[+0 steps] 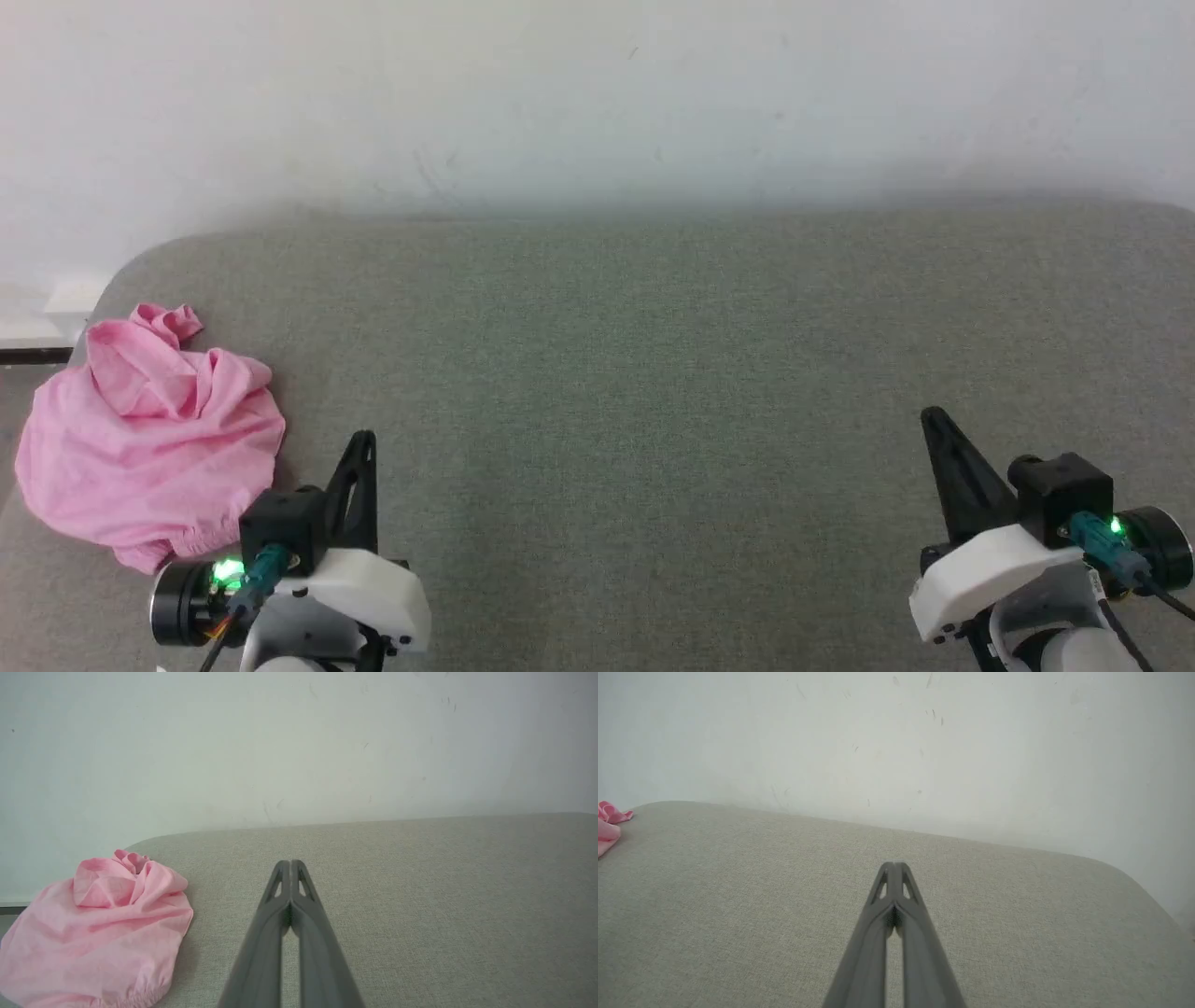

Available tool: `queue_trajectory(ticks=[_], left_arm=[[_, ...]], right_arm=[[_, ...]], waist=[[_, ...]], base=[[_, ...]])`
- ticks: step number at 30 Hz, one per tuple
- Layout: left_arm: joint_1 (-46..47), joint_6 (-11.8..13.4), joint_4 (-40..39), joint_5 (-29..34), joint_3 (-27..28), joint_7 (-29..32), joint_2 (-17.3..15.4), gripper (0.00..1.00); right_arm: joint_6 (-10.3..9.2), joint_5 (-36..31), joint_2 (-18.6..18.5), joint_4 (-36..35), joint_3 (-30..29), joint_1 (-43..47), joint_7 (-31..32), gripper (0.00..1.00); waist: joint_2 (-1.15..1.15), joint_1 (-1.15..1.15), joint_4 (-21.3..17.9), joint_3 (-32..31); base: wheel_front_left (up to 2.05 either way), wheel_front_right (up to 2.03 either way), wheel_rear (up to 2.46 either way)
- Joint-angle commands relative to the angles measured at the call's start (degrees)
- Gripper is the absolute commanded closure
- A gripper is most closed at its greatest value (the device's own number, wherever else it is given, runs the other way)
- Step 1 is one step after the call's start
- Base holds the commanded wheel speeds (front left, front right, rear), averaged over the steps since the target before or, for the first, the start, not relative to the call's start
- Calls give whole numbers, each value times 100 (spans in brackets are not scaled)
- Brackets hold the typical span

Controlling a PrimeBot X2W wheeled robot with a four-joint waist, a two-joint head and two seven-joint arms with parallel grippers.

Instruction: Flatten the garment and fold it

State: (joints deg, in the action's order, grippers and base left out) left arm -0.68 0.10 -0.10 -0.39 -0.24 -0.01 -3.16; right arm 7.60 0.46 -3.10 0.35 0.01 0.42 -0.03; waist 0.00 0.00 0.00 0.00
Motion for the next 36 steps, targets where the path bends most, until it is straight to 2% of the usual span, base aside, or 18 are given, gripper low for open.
queue_trajectory(ticks=[1,21,22,36], left_arm=[[68,-10,10,39,24,1,28,100],[68,-10,10,39,24,1,28,100],[0,0,0,0,0,0,0,0],[20,189,-3,23,-95,-141,-12,0]], right_arm=[[-11,-46,23,-35,-1,-42,3,100],[-11,-46,23,-35,-1,-42,3,100],[0,0,0,0,0,0,0,0],[0,139,-2,-29,-129,6,-141,0]], waist=[[0,0,0,0],[0,0,0,0],[0,0,0,0],[0,0,1,19]], base=[[0,0,0],[0,0,0],[0,0,0],[0,0,0]])
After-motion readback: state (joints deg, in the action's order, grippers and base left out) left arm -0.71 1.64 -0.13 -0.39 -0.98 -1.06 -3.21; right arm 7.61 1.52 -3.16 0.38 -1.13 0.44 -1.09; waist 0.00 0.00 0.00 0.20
